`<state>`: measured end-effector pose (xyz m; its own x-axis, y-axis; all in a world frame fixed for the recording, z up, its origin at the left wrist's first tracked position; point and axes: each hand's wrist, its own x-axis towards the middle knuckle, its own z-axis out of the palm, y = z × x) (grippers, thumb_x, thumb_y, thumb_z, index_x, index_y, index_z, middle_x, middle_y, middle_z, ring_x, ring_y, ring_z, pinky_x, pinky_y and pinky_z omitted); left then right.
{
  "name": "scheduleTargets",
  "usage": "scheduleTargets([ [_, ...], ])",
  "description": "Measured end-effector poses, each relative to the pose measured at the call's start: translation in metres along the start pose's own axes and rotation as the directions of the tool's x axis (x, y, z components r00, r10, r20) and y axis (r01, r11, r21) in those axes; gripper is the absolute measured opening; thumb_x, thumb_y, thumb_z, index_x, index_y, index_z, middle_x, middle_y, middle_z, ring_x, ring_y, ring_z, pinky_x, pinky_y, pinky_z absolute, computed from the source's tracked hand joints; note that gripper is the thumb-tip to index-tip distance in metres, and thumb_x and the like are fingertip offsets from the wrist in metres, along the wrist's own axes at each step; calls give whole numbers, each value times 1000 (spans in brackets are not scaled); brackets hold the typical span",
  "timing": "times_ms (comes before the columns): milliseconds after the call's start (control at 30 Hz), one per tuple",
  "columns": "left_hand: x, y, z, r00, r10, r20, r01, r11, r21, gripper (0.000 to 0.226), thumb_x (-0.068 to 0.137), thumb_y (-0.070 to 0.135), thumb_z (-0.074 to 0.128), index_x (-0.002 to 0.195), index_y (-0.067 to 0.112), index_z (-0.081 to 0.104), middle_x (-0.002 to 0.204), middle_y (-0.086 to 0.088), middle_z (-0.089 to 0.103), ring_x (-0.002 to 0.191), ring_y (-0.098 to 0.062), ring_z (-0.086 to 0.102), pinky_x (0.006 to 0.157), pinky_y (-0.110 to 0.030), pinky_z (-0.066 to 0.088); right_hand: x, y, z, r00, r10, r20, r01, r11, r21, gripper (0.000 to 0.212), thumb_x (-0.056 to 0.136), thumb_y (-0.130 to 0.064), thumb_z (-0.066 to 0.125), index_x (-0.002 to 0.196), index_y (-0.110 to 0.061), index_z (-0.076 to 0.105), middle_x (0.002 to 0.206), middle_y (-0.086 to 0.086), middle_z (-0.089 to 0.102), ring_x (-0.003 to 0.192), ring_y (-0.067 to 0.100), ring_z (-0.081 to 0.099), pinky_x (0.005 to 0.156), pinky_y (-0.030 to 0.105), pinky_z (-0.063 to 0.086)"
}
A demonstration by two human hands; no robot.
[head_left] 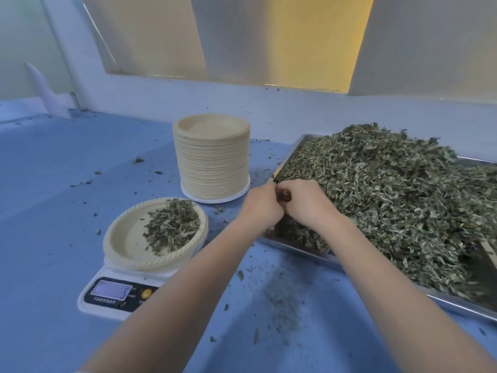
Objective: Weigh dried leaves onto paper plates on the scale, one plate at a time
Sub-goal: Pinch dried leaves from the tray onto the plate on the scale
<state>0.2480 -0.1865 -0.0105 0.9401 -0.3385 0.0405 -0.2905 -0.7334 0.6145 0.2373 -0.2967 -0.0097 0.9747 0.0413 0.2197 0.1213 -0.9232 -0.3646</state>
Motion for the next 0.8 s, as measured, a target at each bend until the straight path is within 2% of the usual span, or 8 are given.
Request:
scheduleTargets([
  [167, -6, -2, -3, 997, -51, 65, 61, 985, -161, 38, 88, -3, 37, 121, 11, 48, 106, -16, 62, 77, -32, 70, 63, -44, 59, -1, -7, 2, 998, 16, 55, -13, 999, -43, 24, 90, -14, 53, 109, -20, 66, 106, 10, 67, 99, 28, 61, 84, 34, 50],
  [400, -12, -3, -17, 1000, -13, -6, 12, 974, -226, 42, 83, -7, 46, 121, 11, 52, 111, -16, 64, 93, -35, 64, 76, -41, 56, -5, -21, -15, 1000, -2, -13, 2, 1000, 4, 25, 93, -16, 57, 116, -18, 68, 111, 8, 68, 103, 24, 61, 85, 27, 45],
  [467, -18, -4, -32, 999, -12, -52, -1, 971, -241, 40, 82, -8, 47, 117, 11, 55, 107, -17, 65, 87, -31, 66, 75, -37, 57, -4, -32, -21, 999, -22, -42, 24, 999, 49, 24, 92, -17, 58, 113, -17, 69, 104, 9, 69, 96, 24, 63, 80, 23, 46],
  [533, -27, -9, -52, 993, 6, -114, -29, 979, -203, 36, 82, -6, 47, 112, 11, 56, 102, -17, 67, 80, -27, 67, 69, -32, 57, -1, -50, -26, 995, -69, -71, 74, 994, 77, 22, 91, -20, 60, 110, -18, 70, 91, 6, 70, 80, 19, 61, 62, 11, 38],
  [600, -41, -16, -76, 986, 23, -162, -49, 986, -159, 38, 81, -5, 46, 114, 10, 57, 102, -20, 67, 92, -32, 65, 80, -40, 55, 3, -72, -27, 989, -116, -95, 128, 983, 135, 20, 90, -24, 63, 107, -21, 72, 76, -4, 63, 70, 10, 53, 57, 14, 34],
  [667, -55, -28, -100, 984, 13, -179, -34, 993, -115, 39, 81, -7, 46, 116, 7, 57, 100, -24, 67, 97, -36, 64, 84, -43, 52, 7, -97, -23, 983, -158, -94, 177, 956, 235, 17, 89, -27, 65, 104, -27, 72, 74, -10, 59, 67, -1, 52, 55, 14, 32],
  [733, -69, -48, -123, 983, -46, -177, 31, 996, -84, 42, 79, -9, 49, 117, 7, 56, 96, -24, 66, 93, -36, 64, 82, -45, 53, 9, -122, -12, 977, -202, -74, 215, 906, 364, 11, 88, -25, 67, 97, -28, 72, 64, -14, 59, 52, -9, 54, 47, 5, 34],
  [800, -81, -69, -138, 980, -119, -159, 102, 989, -106, 41, 78, -10, 53, 114, 10, 56, 89, -24, 66, 84, -34, 65, 79, -48, 55, 11, -145, 3, 973, -228, -25, 212, 853, 478, 9, 87, -22, 69, 94, -18, 73, 58, -13, 58, 44, -7, 55, 45, 6, 38],
])
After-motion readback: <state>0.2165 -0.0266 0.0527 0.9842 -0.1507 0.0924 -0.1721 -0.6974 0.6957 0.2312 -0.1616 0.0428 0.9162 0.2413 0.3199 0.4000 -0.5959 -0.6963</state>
